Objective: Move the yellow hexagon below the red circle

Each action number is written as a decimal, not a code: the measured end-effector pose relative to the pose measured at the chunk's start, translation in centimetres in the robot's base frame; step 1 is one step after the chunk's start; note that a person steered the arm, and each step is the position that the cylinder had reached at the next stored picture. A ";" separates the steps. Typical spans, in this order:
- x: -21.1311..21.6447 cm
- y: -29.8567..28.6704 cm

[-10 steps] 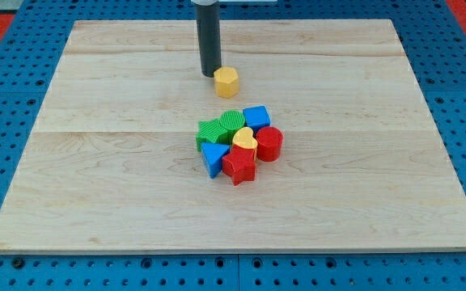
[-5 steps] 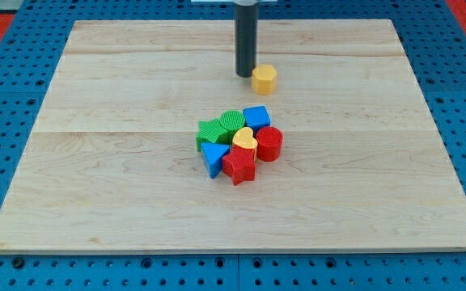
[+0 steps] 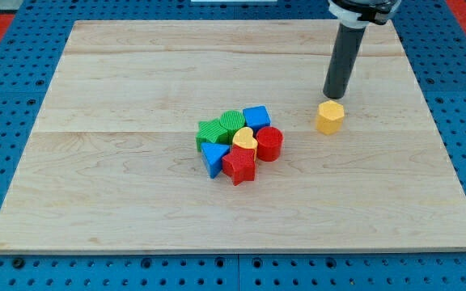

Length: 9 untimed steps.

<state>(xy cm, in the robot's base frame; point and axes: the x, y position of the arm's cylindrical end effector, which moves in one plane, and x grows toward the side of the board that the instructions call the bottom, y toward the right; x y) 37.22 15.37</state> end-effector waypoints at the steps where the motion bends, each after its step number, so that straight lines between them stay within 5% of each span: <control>1: 3.5 0.0; 3: 10.6 0.0; 5: 5.5 2.2; 9: 9.4 -1.1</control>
<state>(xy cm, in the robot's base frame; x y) 46.63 14.26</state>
